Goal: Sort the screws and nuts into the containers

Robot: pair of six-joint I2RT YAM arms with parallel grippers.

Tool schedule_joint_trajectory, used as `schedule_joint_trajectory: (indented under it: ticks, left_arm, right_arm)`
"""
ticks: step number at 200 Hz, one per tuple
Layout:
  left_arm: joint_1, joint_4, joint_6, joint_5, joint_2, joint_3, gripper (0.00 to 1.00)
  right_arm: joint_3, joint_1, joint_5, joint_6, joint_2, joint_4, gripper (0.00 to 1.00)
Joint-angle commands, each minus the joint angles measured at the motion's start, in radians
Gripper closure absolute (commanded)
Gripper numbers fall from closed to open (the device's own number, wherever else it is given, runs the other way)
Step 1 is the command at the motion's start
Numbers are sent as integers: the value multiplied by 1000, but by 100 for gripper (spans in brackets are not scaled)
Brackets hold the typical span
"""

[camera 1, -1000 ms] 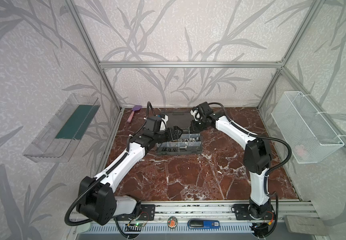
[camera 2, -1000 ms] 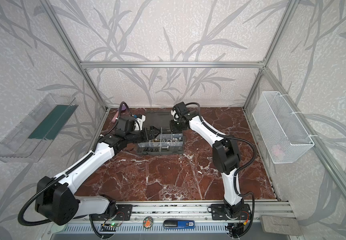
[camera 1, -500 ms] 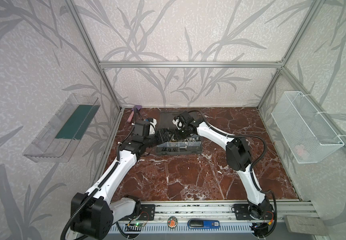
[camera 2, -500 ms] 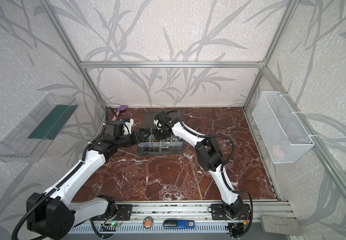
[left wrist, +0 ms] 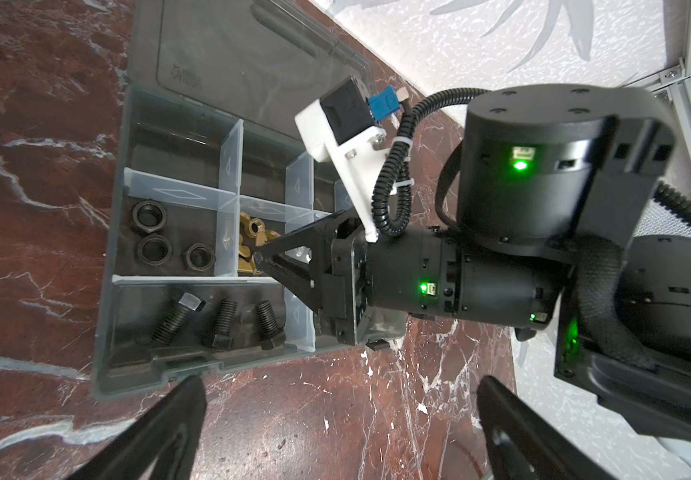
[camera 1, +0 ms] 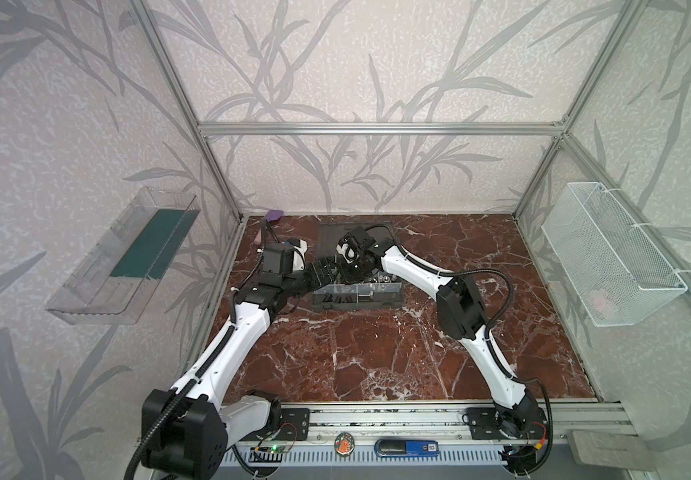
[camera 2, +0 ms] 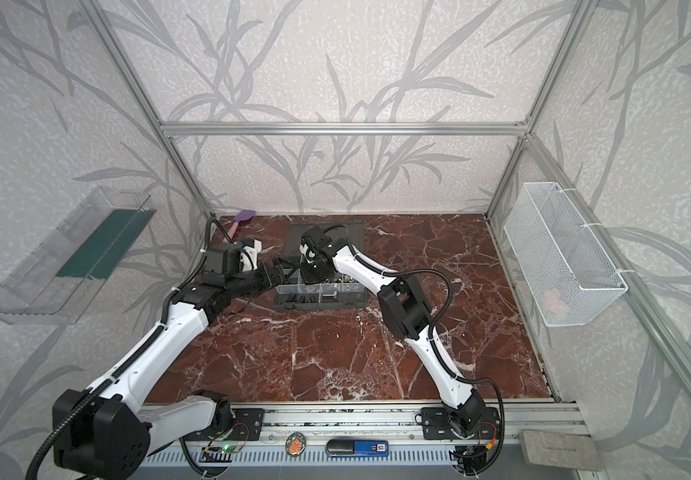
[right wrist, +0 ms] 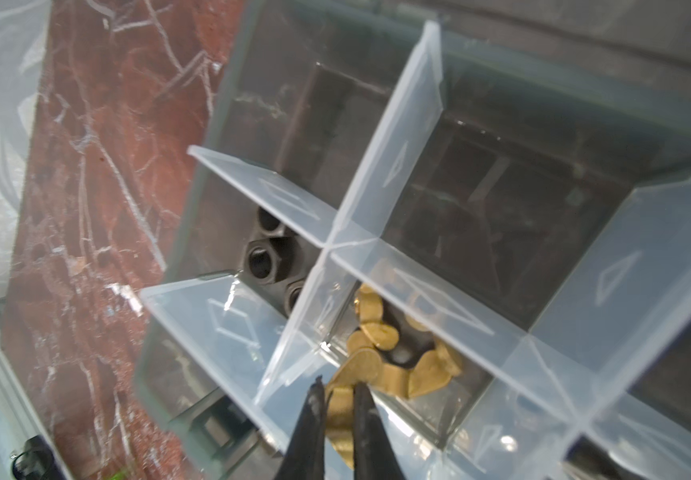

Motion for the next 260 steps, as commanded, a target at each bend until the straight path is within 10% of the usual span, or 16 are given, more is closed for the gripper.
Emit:
schedule_joint_trajectory:
  ticks: [1,169,260]
  left_arm:
    - [7,7,-8,8,-19,-9,1]
    - [22,-42,37,-3,-2,50,1]
    - [172,-246,166,-268,53,184,1]
  right_arm:
    - [34,2,28,-15,11,-71,84]
    - [28,-11,157,-116,-132,-123,63]
    - [-592,-290,364,-71,-615,168,31]
